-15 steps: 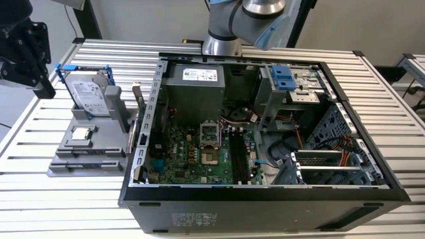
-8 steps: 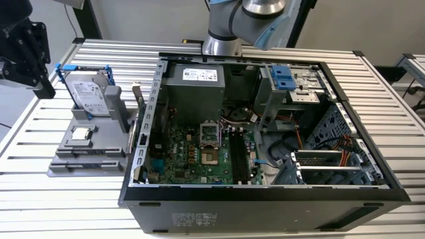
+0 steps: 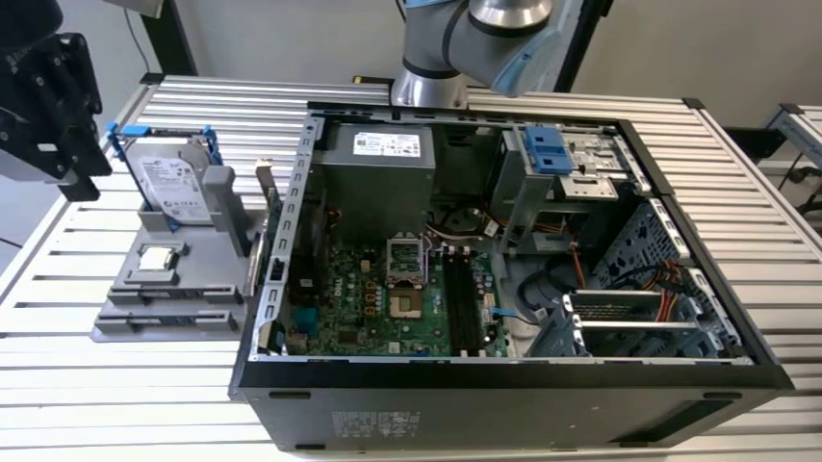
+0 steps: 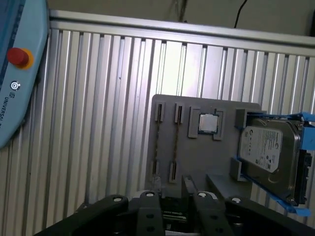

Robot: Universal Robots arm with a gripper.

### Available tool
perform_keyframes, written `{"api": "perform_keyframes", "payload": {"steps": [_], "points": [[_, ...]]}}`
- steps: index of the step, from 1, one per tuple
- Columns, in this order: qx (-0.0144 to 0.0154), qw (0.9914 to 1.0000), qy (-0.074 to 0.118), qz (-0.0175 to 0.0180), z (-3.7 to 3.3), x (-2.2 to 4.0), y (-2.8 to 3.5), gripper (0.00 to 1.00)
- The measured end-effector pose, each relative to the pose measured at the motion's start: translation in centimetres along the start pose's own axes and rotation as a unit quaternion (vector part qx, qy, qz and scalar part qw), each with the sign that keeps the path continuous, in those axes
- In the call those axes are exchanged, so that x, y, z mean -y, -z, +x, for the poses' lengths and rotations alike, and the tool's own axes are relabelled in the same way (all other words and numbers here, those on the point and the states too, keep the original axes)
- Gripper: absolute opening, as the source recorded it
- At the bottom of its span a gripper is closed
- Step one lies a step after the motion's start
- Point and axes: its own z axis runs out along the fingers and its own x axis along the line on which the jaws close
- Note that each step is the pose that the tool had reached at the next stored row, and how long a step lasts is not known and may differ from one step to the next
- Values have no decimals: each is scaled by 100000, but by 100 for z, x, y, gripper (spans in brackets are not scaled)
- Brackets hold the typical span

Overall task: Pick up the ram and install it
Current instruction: 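Pick up the ram and move it above insertion slot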

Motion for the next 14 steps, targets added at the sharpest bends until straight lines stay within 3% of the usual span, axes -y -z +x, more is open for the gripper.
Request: {"api": "perform_keyframes", "payload": {"steps": [6,10,14], "points": [[12,99998,-577,2,0,0,-9,100],[88,99925,-3870,-16,-1,2,-75,100],[94,99908,-4282,-29,-1,3,-147,100]]}}
